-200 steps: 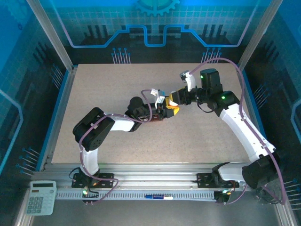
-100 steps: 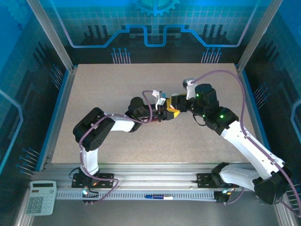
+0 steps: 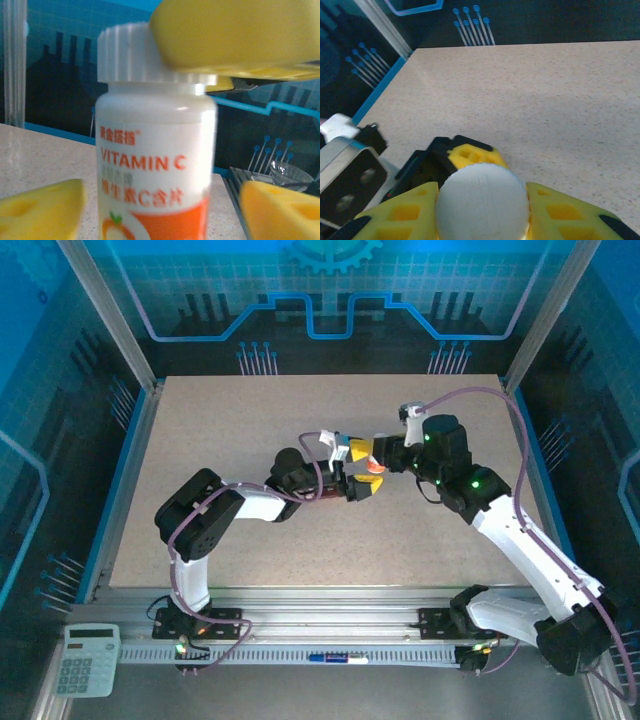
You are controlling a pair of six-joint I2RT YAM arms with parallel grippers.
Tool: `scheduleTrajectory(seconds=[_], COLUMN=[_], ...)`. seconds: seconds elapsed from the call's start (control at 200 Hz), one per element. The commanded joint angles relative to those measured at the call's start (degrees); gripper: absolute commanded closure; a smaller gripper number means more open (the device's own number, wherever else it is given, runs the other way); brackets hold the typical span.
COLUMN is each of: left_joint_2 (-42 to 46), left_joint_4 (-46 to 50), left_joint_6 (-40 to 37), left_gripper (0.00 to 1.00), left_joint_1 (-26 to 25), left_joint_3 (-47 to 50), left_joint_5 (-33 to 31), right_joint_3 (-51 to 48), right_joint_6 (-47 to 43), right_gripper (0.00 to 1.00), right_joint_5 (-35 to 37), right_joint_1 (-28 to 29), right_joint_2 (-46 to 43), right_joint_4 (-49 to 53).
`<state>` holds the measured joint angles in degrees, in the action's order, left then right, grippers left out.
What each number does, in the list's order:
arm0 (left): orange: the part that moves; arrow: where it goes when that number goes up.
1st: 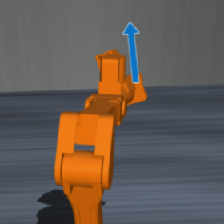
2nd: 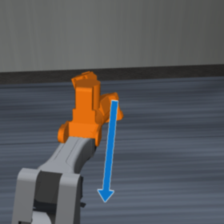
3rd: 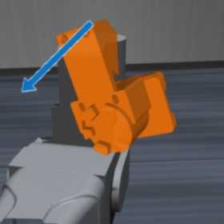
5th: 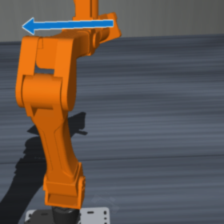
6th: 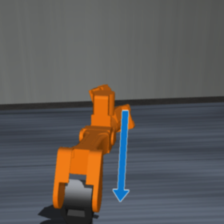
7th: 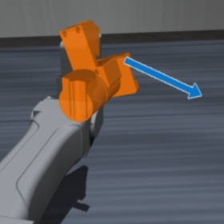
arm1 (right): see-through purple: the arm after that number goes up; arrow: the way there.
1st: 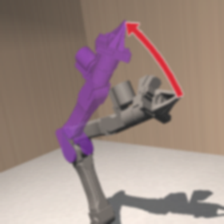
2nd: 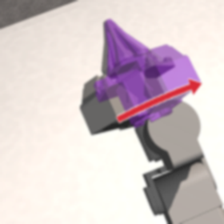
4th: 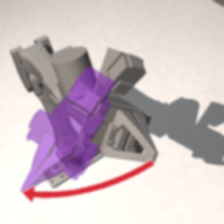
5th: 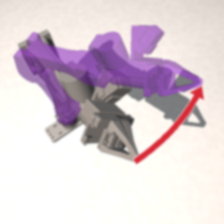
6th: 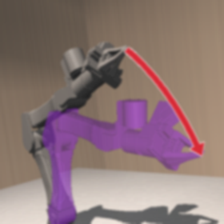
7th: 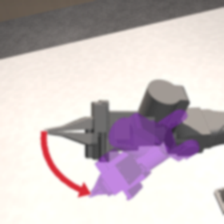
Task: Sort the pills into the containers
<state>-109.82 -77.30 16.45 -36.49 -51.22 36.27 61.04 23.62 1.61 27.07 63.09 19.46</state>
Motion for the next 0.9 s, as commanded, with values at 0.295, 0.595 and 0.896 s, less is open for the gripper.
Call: scheduleTrajectory(seconds=[0.295, 0.595, 0.896], left_joint_2=[5.37, 10.15, 17.62], left_joint_4=[-2.94, 0.91, 20.71], left_joint_6=[-3.96, -7.63, -11.68], left_gripper=[0.01, 0.01, 0.01], left_joint_1=[0.26, 0.39, 0.37], left_joint_3=[9.72, 14.82, 13.61], left_joint_5=[-7.97, -15.93, -23.51], right_joint_3=[-7.79, -19.92, -28.49], right_joint_6=[1.61, 1.92, 3.88], right_gripper=[0.82, 0.81, 0.80], right_joint_5=[3.18, 6.62, 8.33], right_joint_1=[-6.03, -6.77, -6.86], right_joint_2=[-4.24, -5.98, -6.47], right_joint_4=[-3.36, -11.19, -17.32])
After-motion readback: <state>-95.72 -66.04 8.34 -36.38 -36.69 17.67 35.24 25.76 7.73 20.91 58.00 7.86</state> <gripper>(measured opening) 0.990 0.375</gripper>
